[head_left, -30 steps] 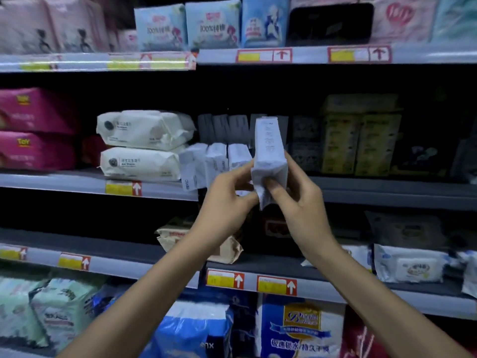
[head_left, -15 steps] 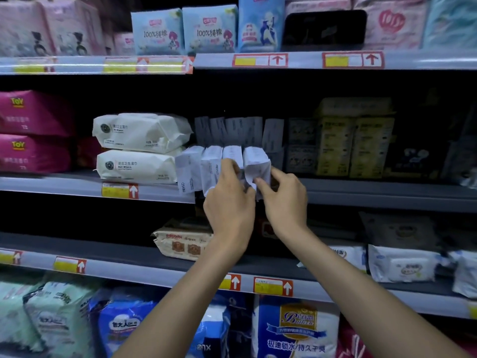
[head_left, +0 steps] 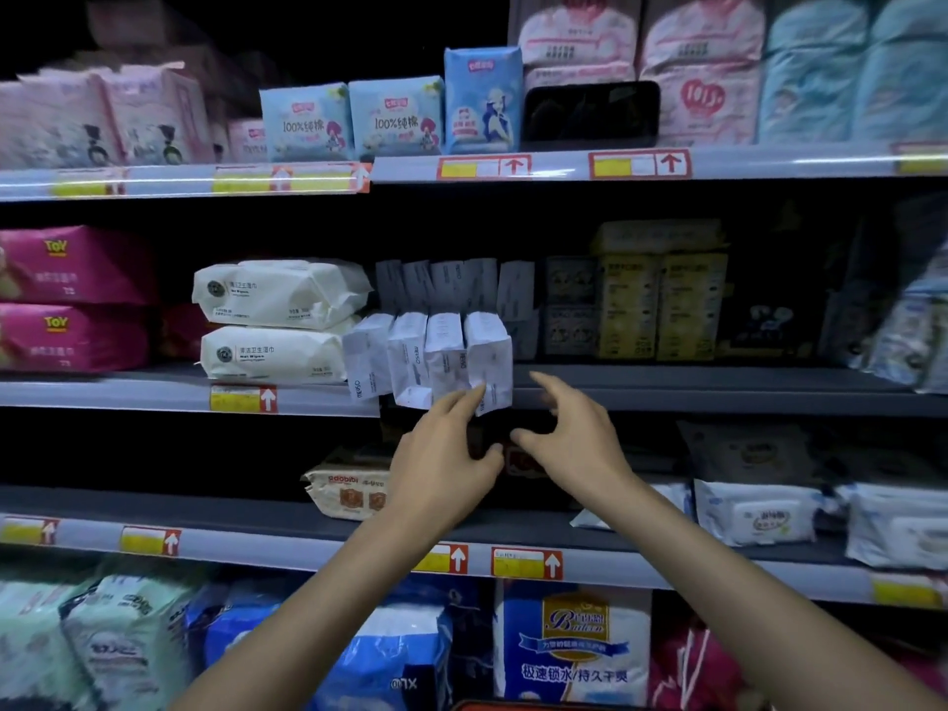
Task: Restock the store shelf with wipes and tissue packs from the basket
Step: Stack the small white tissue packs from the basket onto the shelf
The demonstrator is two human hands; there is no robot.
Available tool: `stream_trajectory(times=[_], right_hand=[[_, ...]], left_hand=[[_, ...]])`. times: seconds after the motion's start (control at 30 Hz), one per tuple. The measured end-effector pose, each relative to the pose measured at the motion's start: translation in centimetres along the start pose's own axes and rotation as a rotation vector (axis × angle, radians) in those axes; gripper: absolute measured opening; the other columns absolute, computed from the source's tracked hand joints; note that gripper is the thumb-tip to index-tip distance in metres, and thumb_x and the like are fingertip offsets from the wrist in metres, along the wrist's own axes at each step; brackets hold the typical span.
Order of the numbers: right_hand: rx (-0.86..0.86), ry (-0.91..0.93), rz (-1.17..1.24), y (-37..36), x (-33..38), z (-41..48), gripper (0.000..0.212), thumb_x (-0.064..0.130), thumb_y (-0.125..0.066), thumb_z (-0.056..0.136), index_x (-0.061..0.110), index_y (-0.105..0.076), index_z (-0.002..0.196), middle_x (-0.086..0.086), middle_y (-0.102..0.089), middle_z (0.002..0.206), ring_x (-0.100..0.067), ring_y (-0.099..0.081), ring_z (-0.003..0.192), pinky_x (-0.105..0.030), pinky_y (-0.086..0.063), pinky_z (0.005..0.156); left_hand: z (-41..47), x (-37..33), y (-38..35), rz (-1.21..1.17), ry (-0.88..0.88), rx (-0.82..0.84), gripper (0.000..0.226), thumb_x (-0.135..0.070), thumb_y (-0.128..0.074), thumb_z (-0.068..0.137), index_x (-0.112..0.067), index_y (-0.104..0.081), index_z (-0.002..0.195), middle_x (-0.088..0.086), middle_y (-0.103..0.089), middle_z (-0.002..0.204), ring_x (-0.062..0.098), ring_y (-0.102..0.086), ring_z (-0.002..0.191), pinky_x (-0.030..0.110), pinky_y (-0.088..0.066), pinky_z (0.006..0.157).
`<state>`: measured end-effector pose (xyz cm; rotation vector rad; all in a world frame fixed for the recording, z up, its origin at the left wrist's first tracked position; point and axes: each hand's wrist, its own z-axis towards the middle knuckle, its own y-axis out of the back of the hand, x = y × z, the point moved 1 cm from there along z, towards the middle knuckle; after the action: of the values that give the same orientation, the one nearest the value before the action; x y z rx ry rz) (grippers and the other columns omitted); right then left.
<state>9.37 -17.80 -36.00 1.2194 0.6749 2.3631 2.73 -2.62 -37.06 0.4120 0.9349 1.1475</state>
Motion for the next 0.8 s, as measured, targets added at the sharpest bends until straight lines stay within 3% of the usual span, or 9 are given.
stream_trajectory(times=[0.17, 0.33, 0.43, 0.53, 0.67, 0.8], right_hand=[[0.112, 0.003, -0.138, 2.2, -1.5, -2.9, 0.089, 0.045, -0.077, 0.086, 0.028, -0.030, 0.160, -0.003, -0.037, 0.158, -0.021, -0.037, 0.146, -0.033, -0.038, 0.114], [0.274, -0.037, -0.333, 3.4, -3.9, -6.9, 0.112, 0.066, -0.073, 0.080, 0.034, -0.005, 0.163, -0.010, 0.001, 0.171, -0.029, 0.009, 0.158, -0.049, -0.015, 0.127], [0.354, -0.043, -0.434, 3.7, -5.8, -9.5, 0.120, 0.072, -0.071, 0.077, 0.036, 0.006, 0.162, -0.008, 0.015, 0.170, -0.030, 0.020, 0.156, -0.050, -0.007, 0.125], [0.426, -0.061, -0.496, 3.6, -8.2, -12.3, 0.121, 0.076, -0.067, 0.078, 0.036, 0.012, 0.161, -0.008, 0.021, 0.169, -0.030, 0.024, 0.155, -0.048, 0.001, 0.126], [0.532, -0.125, -0.520, 2.6, -12.5, -16.1, 0.119, 0.069, -0.069, 0.082, 0.035, 0.012, 0.161, -0.012, 0.018, 0.169, -0.032, 0.019, 0.156, -0.048, 0.000, 0.127], [0.673, -0.203, -0.542, 0.5, -17.4, -20.0, 0.117, 0.065, -0.071, 0.082, 0.032, 0.008, 0.162, -0.016, 0.009, 0.170, -0.035, 0.010, 0.157, -0.048, -0.003, 0.127]], left_hand=[[-2.4, 0.2, -0.2, 0.301, -0.054, 0.109, 0.091, -0.066, -0.055, 0.090, -0.037, -0.011, 0.165, 0.003, -0.026, 0.168, 0.025, -0.025, 0.155, 0.048, -0.036, 0.118], [-5.6, 0.1, -1.7, 0.445, -0.143, 0.216, 0.102, -0.082, -0.034, 0.081, -0.040, 0.010, 0.163, 0.006, 0.000, 0.174, 0.029, -0.002, 0.161, 0.058, -0.020, 0.125], [-7.6, 0.2, -3.4, 0.469, -0.184, 0.260, 0.104, -0.087, -0.021, 0.076, -0.041, 0.012, 0.163, 0.005, 0.006, 0.175, 0.031, 0.002, 0.161, 0.059, -0.020, 0.125], [-9.9, 0.8, -5.9, 0.467, -0.211, 0.325, 0.104, -0.090, -0.018, 0.076, -0.041, 0.015, 0.162, 0.005, 0.009, 0.174, 0.031, 0.003, 0.161, 0.058, -0.018, 0.125], [-13.5, 2.0, -10.0, 0.450, -0.216, 0.441, 0.104, -0.089, -0.011, 0.074, -0.040, 0.013, 0.163, 0.005, 0.006, 0.175, 0.031, 0.001, 0.161, 0.056, -0.017, 0.126], [-17.3, 3.3, -14.8, 0.376, -0.202, 0.551, 0.099, -0.085, -0.025, 0.080, -0.040, -0.002, 0.165, 0.006, -0.008, 0.174, 0.031, -0.012, 0.160, 0.057, -0.024, 0.124]])
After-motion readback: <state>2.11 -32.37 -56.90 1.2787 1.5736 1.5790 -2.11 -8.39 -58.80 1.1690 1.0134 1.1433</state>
